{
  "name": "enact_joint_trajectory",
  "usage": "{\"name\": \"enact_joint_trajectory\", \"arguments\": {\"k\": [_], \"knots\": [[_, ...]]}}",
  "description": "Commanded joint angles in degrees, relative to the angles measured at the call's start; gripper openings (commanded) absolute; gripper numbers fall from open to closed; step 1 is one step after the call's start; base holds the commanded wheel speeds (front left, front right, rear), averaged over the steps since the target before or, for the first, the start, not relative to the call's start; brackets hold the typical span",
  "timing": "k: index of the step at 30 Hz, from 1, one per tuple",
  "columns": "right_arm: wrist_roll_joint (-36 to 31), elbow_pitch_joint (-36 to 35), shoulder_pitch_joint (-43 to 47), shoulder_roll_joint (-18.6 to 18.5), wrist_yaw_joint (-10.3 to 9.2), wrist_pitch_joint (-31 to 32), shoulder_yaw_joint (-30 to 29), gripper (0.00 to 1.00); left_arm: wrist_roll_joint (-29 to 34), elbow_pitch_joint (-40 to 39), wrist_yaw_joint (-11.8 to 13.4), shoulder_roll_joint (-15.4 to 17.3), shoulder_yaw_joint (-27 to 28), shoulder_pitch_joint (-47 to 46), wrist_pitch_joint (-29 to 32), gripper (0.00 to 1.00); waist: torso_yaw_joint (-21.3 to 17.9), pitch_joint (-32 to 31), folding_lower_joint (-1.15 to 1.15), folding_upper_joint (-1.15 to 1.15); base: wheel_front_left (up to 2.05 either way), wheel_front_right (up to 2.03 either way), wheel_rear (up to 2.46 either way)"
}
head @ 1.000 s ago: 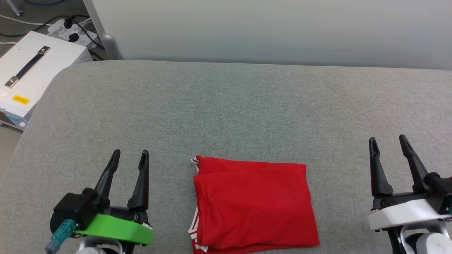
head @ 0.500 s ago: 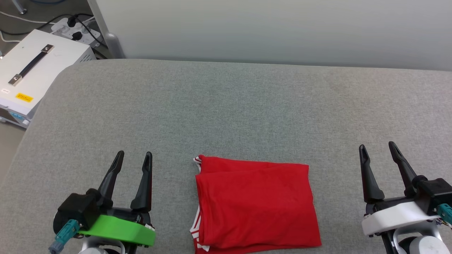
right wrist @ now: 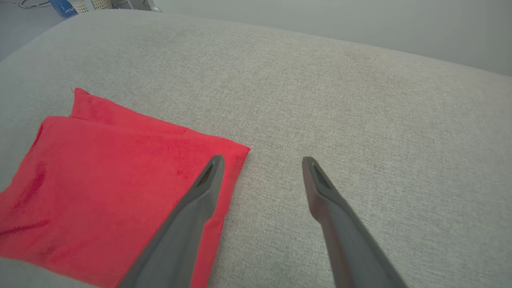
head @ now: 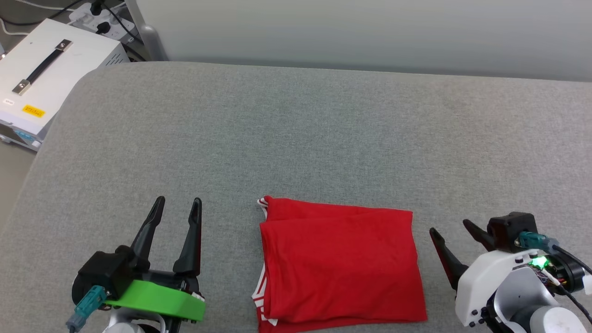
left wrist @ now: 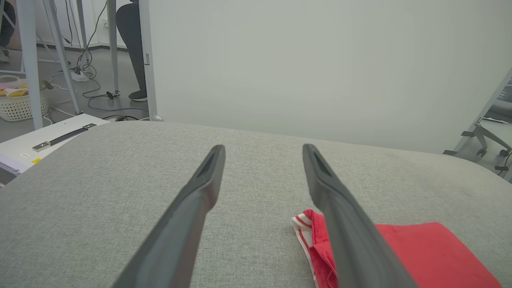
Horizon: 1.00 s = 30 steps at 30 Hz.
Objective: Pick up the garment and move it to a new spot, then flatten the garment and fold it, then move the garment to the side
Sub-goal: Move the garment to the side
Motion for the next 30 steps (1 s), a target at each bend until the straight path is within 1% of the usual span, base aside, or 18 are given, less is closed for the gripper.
{"name": "enact_joint_trajectory", "arguments": {"k": [1,4,6,8,12,16,22,30], "knots": [[1.18,-1.35,0.45,0.36,-0.03,3.67,-0.07,1.0,0.36,0.18,-0.17,0.09,-0.15,-1.34,-0.34,1.0,0.54,0.73,0.0,0.69,0.0,0.0,0.0],[2.95,-3.03,0.46,1.88,-0.03,12.28,-0.09,1.0,0.3,0.31,-0.17,0.01,-0.5,-1.77,-0.34,1.0,1.15,1.48,0.0,0.69,0.0,0.0,0.0],[2.32,-3.51,0.49,2.23,-0.03,18.1,-0.03,1.0,0.29,0.4,-0.17,0.01,-0.95,-2.17,-0.34,1.0,1.89,2.12,0.0,0.69,0.0,0.0,0.0],[1.59,-3.68,0.52,2.42,-0.03,21.88,0.01,1.0,0.35,0.48,-0.17,0.01,-1.3,-2.66,-0.34,1.0,2.68,2.79,0.0,0.69,0.0,0.0,0.0],[2.23,-2.4,0.45,4.63,-0.03,26.59,-2.31,1.0,0.43,0.57,-0.17,-0.26,-1.53,-3.51,-0.34,1.0,4.14,4.0,0.0,0.69,0.0,0.0,0.0],[1.32,-0.45,-0.3,5.33,-0.03,28.04,-3.06,1.0,0.47,0.71,-0.17,-0.44,-1.72,-4.05,-0.34,1.0,5.43,5.0,0.0,0.69,0.0,0.0,0.0],[1.43,2.43,-1.15,5.73,-0.03,27.78,-2.36,1.0,0.45,0.76,-0.17,-0.54,-1.87,-4.65,-0.34,1.0,6.78,6.03,0.0,0.69,0.0,0.0,0.0],[1.51,7.59,-1.39,5.88,-0.03,27.22,-0.52,1.0,0.57,0.61,-0.17,-0.72,-1.85,-5.0,-0.34,1.0,7.16,6.78,0.0,0.69,0.0,0.0,0.0]]}}
